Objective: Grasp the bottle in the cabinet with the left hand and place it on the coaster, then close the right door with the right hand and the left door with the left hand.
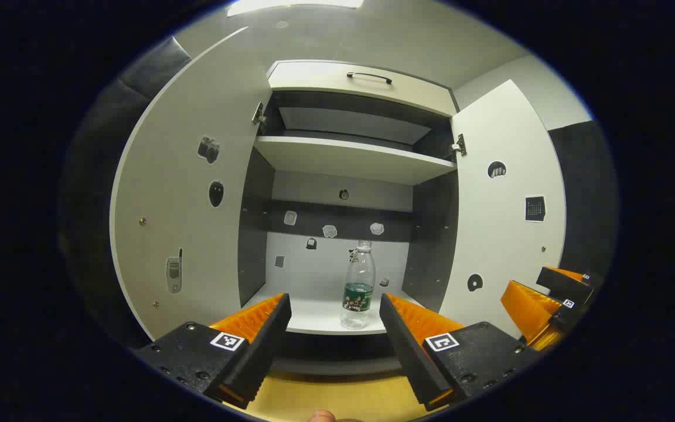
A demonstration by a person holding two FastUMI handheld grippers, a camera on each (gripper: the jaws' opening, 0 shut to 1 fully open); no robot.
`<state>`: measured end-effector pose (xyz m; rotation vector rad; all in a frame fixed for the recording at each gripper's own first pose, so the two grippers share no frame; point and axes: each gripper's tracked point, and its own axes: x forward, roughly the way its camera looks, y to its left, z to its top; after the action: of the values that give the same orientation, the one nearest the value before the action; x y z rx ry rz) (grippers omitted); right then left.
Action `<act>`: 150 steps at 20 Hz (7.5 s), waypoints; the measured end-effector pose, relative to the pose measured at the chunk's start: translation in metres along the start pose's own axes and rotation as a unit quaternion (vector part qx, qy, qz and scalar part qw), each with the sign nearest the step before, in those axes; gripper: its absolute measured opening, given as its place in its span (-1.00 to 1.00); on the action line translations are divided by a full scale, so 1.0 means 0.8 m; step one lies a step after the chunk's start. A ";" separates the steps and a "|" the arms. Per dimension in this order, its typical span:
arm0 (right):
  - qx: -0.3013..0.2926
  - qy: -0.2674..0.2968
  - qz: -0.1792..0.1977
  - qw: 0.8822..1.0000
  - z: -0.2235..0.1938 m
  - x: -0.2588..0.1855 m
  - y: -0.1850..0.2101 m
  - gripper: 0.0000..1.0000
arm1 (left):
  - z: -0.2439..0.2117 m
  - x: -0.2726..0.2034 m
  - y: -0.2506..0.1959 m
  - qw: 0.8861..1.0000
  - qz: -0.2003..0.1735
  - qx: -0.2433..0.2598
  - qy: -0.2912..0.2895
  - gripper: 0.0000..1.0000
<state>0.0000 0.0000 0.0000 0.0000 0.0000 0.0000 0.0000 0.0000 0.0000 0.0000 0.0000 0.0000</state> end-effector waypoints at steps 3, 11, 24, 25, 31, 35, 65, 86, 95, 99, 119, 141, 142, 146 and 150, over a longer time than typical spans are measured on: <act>-0.011 0.000 0.002 1.000 0.001 -0.001 0.000 0.97 | 0.004 0.001 0.002 1.000 0.000 0.003 -0.002 0.92; -0.013 -0.008 -0.003 1.000 0.012 -0.003 -0.005 0.97 | 0.003 0.001 0.003 1.000 0.000 -0.003 -0.002 0.92; -0.025 -0.023 -0.049 0.998 0.025 -0.037 -0.056 0.92 | 0.016 0.112 -0.026 0.999 -0.053 0.005 0.003 0.92; -0.028 -0.024 -0.060 0.998 0.026 -0.041 -0.067 0.92 | 0.016 0.127 -0.030 0.998 -0.058 0.007 0.003 0.93; -0.042 -0.018 -0.130 0.990 0.027 -0.061 -0.127 0.92 | -0.010 0.209 -0.049 0.997 -0.074 -0.005 0.037 0.93; -0.046 -0.009 -0.156 0.987 0.022 -0.066 -0.150 0.93 | -0.027 0.251 -0.056 0.996 -0.074 -0.010 0.054 0.93; -0.038 -0.011 -0.154 0.987 0.032 -0.082 -0.162 0.97 | -0.090 0.135 -0.093 0.969 -0.215 -0.021 0.122 0.55; -0.055 -0.007 -0.159 0.986 0.039 -0.087 -0.167 0.97 | -0.375 0.028 -0.053 0.932 -0.215 -0.074 0.282 0.56; -0.065 0.003 -0.162 0.985 0.032 -0.082 -0.169 0.97 | -0.435 -0.003 -0.045 0.922 -0.210 -0.073 0.318 0.56; -0.070 0.009 -0.158 0.985 0.027 -0.080 -0.165 0.92 | -0.445 -0.013 -0.042 0.922 -0.205 -0.076 0.319 0.57; -0.058 0.016 -0.139 0.989 0.015 -0.077 -0.151 0.97 | -0.441 -0.077 -0.030 0.928 -0.210 -0.045 0.304 0.57; -0.046 0.023 -0.136 0.989 0.003 -0.069 -0.160 0.97 | -0.436 -0.088 -0.054 0.921 -0.216 -0.023 0.323 0.61; -0.045 0.024 -0.138 0.989 0.001 -0.071 -0.162 0.93 | -0.434 -0.088 -0.057 0.921 -0.219 -0.024 0.321 0.61; -0.038 0.028 -0.147 0.988 -0.006 -0.075 -0.170 0.93 | -0.428 -0.092 -0.053 0.919 -0.221 -0.002 0.327 0.61; -0.026 0.031 -0.154 0.987 -0.014 -0.078 -0.174 0.97 | -0.427 -0.097 -0.050 0.916 -0.227 0.004 0.330 0.53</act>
<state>-0.0620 -0.1395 -0.0110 -0.0521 0.0631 -0.3084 -0.0774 -0.0403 -0.3416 0.0085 0.6783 -0.4668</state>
